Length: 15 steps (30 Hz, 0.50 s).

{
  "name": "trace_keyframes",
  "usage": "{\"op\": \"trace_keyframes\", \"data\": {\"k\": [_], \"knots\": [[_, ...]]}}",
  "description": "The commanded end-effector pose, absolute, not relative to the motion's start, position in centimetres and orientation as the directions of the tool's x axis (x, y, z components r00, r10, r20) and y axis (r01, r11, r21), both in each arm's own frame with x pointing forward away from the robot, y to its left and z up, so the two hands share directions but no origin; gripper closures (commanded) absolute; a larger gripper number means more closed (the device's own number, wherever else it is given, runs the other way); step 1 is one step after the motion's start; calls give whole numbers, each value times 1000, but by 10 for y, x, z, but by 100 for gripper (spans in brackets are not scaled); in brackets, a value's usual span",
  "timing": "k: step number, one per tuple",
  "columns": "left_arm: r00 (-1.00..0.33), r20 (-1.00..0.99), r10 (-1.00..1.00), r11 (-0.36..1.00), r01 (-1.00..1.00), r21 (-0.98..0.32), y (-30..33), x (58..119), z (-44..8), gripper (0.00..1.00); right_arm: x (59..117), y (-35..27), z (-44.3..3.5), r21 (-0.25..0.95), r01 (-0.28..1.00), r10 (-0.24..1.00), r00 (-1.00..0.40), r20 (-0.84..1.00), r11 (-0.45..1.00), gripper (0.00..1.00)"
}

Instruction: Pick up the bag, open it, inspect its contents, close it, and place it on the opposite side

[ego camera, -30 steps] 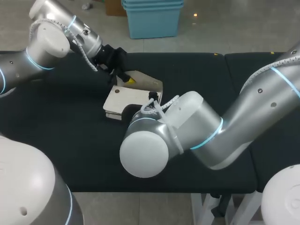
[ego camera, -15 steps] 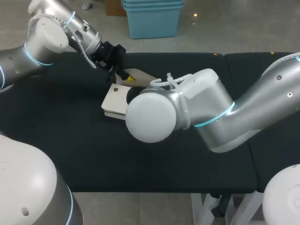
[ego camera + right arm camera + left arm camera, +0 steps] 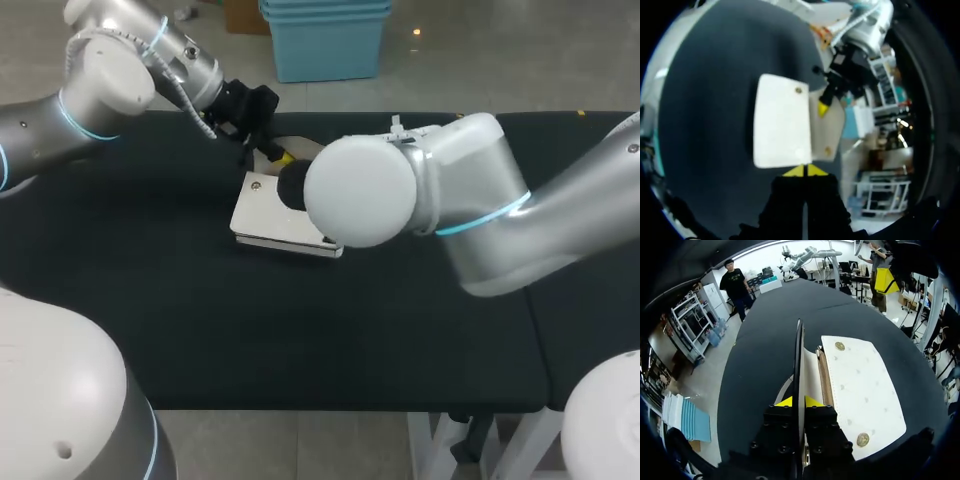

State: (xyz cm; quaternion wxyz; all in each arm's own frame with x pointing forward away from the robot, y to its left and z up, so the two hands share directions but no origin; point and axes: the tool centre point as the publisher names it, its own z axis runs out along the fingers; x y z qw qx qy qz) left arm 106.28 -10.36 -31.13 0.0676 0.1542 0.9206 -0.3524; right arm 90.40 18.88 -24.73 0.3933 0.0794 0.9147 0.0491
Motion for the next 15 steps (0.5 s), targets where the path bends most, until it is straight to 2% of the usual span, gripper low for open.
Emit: {"op": "trace_keyframes", "data": {"k": [1, 15], "knots": [[-943, -275, 189, 748, 320, -582, -101, 1043, -285, 100, 912, 188, -237, 145, 85, 163, -697, -699, 986, 100], [-968, -211, 134, 737, 240, -632, -96, 1042, -256, 100, 933, 196, -220, 114, 9, 90, -675, -732, 993, 100]]}}
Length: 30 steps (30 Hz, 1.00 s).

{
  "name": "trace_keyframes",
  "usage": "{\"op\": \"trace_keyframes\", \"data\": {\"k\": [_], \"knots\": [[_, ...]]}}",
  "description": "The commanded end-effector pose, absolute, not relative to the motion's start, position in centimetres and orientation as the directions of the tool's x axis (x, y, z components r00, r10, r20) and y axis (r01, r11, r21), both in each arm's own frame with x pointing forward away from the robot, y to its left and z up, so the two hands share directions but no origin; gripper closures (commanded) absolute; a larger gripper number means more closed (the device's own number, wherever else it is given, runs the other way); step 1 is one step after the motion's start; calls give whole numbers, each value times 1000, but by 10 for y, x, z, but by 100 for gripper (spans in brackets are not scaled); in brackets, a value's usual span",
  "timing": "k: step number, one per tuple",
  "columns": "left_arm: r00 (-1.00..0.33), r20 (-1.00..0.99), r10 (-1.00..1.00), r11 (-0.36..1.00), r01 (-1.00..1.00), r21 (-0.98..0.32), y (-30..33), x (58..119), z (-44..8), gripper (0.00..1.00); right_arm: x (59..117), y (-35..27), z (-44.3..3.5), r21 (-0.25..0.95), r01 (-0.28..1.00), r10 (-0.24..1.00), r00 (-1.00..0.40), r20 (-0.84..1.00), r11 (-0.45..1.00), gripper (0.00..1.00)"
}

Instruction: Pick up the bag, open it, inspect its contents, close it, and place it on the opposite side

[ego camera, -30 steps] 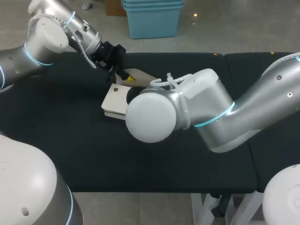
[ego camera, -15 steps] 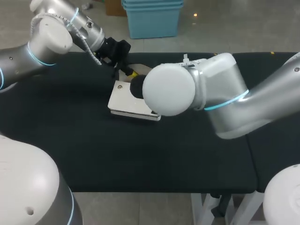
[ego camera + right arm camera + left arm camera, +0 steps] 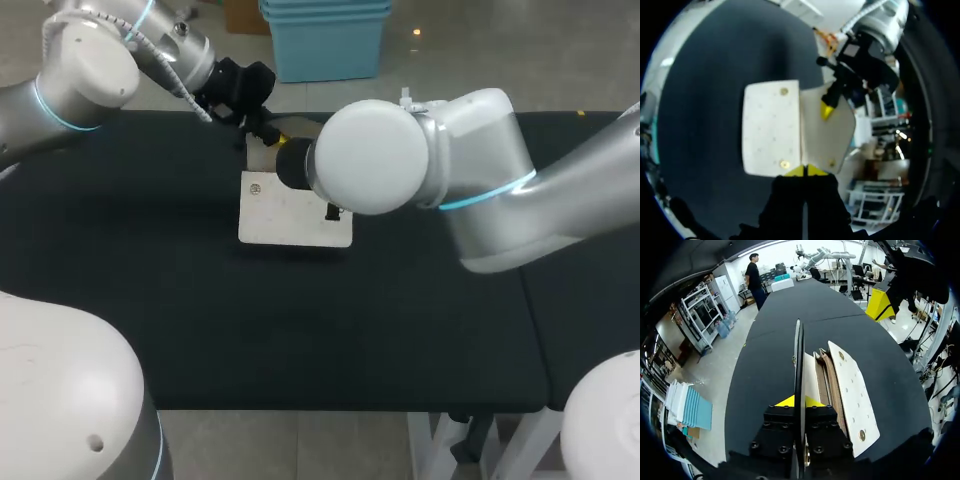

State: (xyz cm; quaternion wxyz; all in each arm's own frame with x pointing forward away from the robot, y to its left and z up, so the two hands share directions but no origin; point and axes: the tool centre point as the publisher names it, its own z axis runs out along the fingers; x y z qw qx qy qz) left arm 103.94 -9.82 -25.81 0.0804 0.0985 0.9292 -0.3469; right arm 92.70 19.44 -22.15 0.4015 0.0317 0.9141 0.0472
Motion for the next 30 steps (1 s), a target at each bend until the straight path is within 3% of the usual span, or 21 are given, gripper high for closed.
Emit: {"op": "trace_keyframes", "data": {"k": [1, 11, 30], "knots": [[-968, -211, 134, 737, 240, -632, -96, 1042, -256, 100, 933, 196, -219, 113, 4, 86, -674, -734, 994, 100], [-966, -216, 141, 731, 249, -636, -104, 1037, -250, 100, 951, 209, -224, 89, -58, 25, -683, -730, 994, 100], [-952, -236, 192, 697, 302, -650, -103, 1020, -243, 100, 986, 214, -255, 41, -28, 5, -768, -640, 999, 100]]}}
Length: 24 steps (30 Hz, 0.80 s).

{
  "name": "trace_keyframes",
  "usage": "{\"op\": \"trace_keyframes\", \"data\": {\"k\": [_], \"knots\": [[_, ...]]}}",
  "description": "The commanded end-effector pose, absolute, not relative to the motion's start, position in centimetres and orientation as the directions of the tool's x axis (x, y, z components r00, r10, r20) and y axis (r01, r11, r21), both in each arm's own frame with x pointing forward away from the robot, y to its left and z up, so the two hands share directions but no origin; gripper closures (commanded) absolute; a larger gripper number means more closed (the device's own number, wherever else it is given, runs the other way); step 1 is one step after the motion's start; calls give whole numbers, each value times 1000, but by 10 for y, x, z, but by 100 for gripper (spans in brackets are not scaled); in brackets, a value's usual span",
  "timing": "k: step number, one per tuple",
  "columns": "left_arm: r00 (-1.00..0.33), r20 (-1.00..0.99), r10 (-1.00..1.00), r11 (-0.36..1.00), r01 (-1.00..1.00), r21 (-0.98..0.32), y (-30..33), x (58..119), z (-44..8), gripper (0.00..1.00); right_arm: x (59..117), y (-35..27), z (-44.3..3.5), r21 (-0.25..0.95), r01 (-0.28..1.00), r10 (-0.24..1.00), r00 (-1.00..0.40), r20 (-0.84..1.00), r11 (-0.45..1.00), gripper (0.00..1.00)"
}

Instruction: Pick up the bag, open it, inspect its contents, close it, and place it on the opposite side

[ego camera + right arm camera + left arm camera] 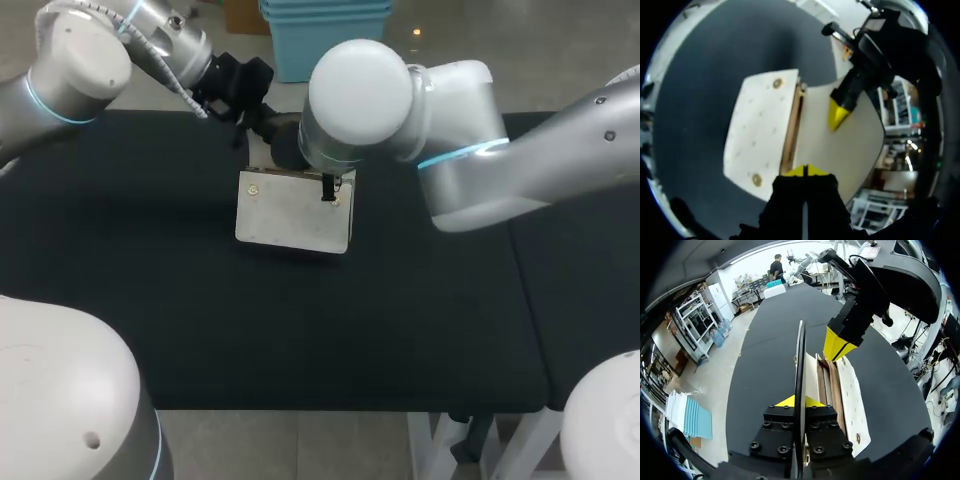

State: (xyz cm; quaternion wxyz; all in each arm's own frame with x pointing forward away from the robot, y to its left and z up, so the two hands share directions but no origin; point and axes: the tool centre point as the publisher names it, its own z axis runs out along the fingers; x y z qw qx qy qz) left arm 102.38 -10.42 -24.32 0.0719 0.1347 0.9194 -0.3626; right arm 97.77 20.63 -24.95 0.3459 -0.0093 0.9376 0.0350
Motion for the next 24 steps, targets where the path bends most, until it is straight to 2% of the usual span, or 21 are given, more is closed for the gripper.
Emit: {"op": "trace_keyframes", "data": {"k": [1, 12, 24], "knots": [[-953, -236, 190, 698, 300, -650, -102, 1020, -243, 100, 988, 213, -257, 38, -24, 6, -772, -636, 999, 100], [-955, -235, 181, 692, 293, -660, -100, 1016, -244, 100, 991, 209, -285, -3, 16, 11, -806, -591, 1000, 100], [-964, -233, 130, 688, 257, -679, -98, 1013, -247, 100, 980, 203, -292, 11, 49, 46, -818, -574, 999, 100]]}}
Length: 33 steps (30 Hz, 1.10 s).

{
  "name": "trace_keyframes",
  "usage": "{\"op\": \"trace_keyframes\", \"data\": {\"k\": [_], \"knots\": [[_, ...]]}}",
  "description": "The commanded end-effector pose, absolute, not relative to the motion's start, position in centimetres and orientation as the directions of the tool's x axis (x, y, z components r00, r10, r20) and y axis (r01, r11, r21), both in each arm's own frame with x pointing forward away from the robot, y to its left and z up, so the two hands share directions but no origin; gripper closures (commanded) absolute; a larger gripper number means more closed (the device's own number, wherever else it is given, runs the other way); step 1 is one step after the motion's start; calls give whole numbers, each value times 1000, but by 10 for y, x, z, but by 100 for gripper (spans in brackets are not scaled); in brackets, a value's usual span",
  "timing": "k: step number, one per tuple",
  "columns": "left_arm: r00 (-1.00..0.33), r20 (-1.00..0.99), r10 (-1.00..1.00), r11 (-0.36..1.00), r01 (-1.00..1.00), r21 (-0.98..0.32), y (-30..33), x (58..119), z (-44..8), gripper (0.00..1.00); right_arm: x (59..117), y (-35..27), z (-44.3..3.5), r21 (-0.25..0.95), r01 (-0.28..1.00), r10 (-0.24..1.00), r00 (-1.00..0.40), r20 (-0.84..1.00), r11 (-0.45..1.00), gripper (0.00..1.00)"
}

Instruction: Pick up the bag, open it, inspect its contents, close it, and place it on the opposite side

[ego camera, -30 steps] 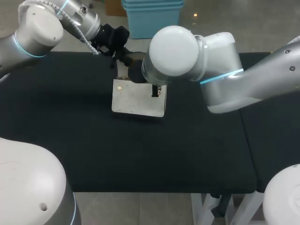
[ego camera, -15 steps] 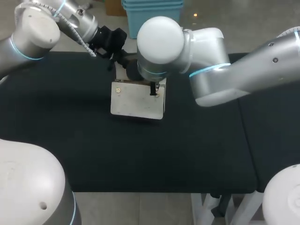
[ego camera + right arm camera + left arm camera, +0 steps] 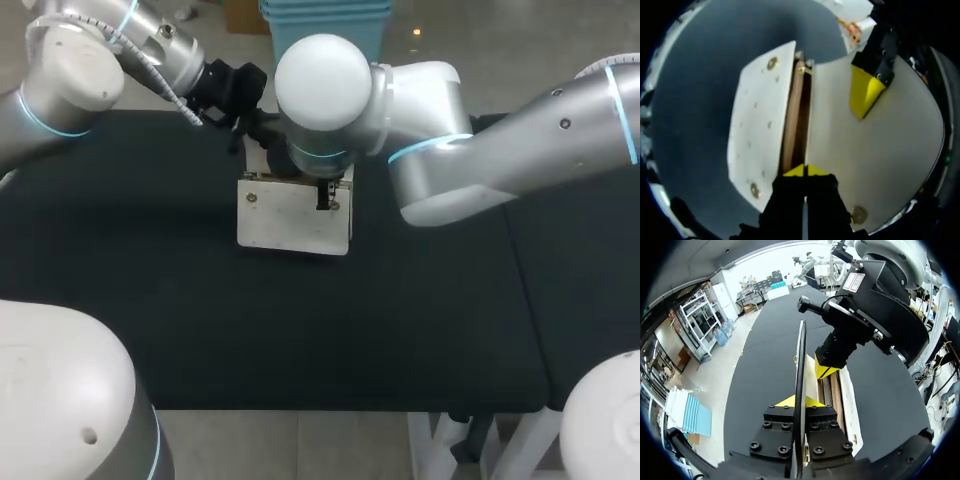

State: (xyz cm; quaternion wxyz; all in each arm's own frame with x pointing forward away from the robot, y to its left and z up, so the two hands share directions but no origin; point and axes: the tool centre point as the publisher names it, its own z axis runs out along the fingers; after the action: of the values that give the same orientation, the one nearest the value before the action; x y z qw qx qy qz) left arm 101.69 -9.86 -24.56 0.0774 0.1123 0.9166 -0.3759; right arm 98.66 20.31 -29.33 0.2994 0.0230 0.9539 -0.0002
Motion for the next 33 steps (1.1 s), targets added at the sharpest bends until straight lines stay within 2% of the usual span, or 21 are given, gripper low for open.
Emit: {"op": "trace_keyframes", "data": {"k": [1, 22, 33], "knots": [[-966, -232, 118, 692, 247, -678, -98, 1013, -248, 100, 978, 203, -293, 13, 50, 49, -818, -573, 999, 100], [-963, -246, 110, 665, 255, -702, -97, 1007, -245, 100, 963, 208, -310, 26, 46, 53, -849, -525, 999, 100], [-958, -264, 114, 652, 272, -708, -98, 1003, -243, 100, 975, 215, -324, -15, 26, 18, -920, -391, 1000, 100]]}}
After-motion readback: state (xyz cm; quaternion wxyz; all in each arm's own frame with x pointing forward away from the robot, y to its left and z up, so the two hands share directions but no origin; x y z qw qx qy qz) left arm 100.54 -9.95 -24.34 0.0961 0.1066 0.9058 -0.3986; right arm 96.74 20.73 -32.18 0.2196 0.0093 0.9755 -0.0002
